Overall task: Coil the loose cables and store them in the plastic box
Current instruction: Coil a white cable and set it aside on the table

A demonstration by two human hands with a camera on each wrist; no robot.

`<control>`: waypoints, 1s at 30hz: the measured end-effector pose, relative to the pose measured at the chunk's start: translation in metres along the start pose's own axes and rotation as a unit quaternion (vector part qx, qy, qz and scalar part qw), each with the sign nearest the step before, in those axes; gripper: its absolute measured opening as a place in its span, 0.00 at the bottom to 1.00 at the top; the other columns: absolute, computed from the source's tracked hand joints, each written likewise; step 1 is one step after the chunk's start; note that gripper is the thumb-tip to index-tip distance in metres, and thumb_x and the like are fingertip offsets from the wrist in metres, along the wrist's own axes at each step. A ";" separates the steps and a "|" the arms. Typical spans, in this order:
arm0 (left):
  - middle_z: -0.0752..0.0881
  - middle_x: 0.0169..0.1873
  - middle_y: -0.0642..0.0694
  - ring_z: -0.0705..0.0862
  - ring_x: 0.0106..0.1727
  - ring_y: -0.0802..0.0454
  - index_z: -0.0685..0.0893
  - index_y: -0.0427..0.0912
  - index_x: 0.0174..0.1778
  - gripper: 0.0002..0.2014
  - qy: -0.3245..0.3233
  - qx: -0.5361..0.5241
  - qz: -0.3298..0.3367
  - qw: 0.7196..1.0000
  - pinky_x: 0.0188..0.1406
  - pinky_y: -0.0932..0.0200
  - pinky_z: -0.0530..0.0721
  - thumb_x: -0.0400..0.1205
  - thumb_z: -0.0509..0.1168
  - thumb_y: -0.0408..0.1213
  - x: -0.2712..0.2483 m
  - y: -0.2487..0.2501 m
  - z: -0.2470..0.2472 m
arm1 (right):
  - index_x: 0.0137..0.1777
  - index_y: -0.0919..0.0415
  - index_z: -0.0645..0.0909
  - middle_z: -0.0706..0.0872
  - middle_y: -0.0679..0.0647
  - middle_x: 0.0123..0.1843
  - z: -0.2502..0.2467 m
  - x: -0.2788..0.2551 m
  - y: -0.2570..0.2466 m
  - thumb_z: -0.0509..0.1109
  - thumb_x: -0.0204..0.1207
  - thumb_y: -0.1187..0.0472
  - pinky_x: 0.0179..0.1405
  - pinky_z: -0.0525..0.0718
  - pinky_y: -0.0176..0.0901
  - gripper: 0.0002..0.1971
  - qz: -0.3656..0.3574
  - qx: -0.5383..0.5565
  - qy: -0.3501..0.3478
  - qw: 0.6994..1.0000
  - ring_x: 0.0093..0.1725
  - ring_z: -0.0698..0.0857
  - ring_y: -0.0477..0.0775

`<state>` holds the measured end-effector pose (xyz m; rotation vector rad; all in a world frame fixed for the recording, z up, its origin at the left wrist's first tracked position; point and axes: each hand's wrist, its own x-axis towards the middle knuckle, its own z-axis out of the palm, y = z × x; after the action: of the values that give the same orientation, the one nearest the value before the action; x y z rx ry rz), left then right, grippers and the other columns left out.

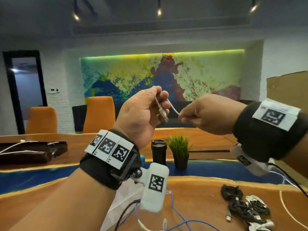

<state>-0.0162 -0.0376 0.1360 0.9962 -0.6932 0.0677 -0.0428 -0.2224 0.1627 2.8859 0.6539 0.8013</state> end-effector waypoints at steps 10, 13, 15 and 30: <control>0.87 0.42 0.42 0.85 0.42 0.54 0.82 0.36 0.57 0.14 -0.096 0.387 0.101 0.911 0.43 0.52 0.84 0.89 0.56 0.43 -0.018 -0.016 -0.002 | 0.46 0.48 0.89 0.86 0.45 0.37 -0.031 -0.017 -0.030 0.69 0.78 0.50 0.40 0.85 0.44 0.08 -0.112 0.029 0.028 0.993 0.38 0.83 0.45; 0.87 0.42 0.42 0.82 0.36 0.64 0.83 0.40 0.55 0.14 -0.136 0.460 0.119 0.869 0.36 0.68 0.77 0.89 0.55 0.44 -0.021 -0.017 -0.010 | 0.42 0.50 0.89 0.85 0.43 0.34 -0.038 -0.016 -0.023 0.70 0.69 0.44 0.38 0.83 0.36 0.12 -0.087 0.081 0.068 0.991 0.37 0.83 0.41; 0.86 0.41 0.47 0.78 0.31 0.67 0.86 0.43 0.56 0.14 -0.134 0.453 0.093 0.876 0.33 0.73 0.73 0.90 0.55 0.40 -0.025 -0.016 -0.013 | 0.40 0.53 0.88 0.85 0.43 0.32 -0.040 -0.014 -0.013 0.72 0.66 0.45 0.37 0.84 0.36 0.12 -0.068 0.140 0.105 0.982 0.37 0.84 0.41; 0.88 0.62 0.48 0.86 0.62 0.54 0.81 0.41 0.61 0.11 -0.056 0.406 0.120 0.904 0.60 0.56 0.83 0.90 0.57 0.40 -0.020 -0.017 -0.013 | 0.54 0.55 0.83 0.83 0.44 0.36 0.051 -0.022 -0.045 0.62 0.85 0.58 0.38 0.80 0.39 0.08 -0.005 0.202 -0.107 0.973 0.36 0.81 0.43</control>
<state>-0.0192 -0.0313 0.1074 1.7174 -0.9170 0.5574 -0.0514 -0.1888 0.1001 3.2584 0.8953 0.3776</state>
